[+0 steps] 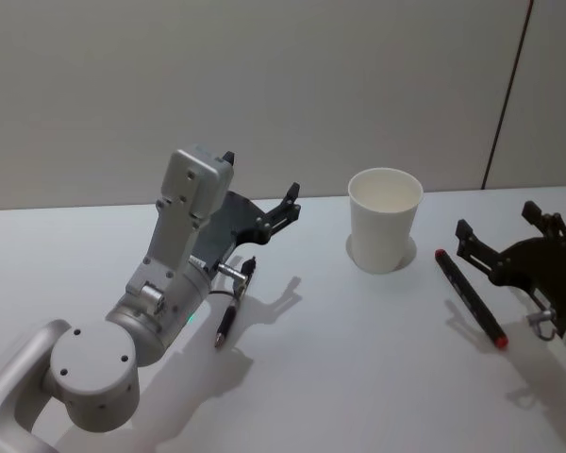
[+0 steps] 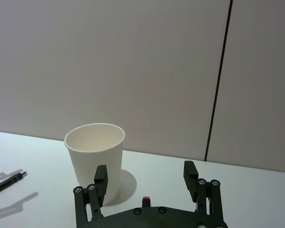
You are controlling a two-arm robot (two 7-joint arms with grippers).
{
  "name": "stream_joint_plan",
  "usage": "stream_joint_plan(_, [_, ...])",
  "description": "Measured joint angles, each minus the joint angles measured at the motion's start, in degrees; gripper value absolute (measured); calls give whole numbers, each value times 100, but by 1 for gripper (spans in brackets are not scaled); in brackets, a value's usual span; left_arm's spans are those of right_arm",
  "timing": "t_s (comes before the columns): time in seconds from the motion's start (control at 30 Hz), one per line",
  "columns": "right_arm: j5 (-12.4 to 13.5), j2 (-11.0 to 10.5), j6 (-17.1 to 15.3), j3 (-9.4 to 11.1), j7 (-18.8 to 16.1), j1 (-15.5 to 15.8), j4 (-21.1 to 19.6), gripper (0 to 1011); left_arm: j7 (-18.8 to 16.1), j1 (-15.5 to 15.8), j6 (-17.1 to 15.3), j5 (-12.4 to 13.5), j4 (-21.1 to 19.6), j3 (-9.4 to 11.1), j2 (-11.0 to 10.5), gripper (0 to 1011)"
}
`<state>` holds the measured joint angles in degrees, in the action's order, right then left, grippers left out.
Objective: Place the pen into the pen holder.
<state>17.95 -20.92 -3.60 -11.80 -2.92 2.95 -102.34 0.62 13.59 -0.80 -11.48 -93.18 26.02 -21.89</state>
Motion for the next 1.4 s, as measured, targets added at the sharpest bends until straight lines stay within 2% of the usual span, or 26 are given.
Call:
stream_joint_plan(0.33, [53, -131, -331, 100, 115, 127, -170, 1001, 0, 0, 0, 0, 0, 0, 0, 1001])
stream_joint_plan(0.63, [30, -121, -778, 123, 172, 53, -233, 1001, 0, 0, 0, 0, 0, 0, 0, 1001])
stream_joint_plan(1.1, [-329, 14, -1700, 44, 224, -196, -238, 1001, 0, 0, 0, 0, 0, 0, 0, 1001])
stream_joint_plan(1.4, [-585, 127, -2141, -49, 294, -261, -178, 1001, 0, 0, 0, 0, 0, 0, 0, 1001])
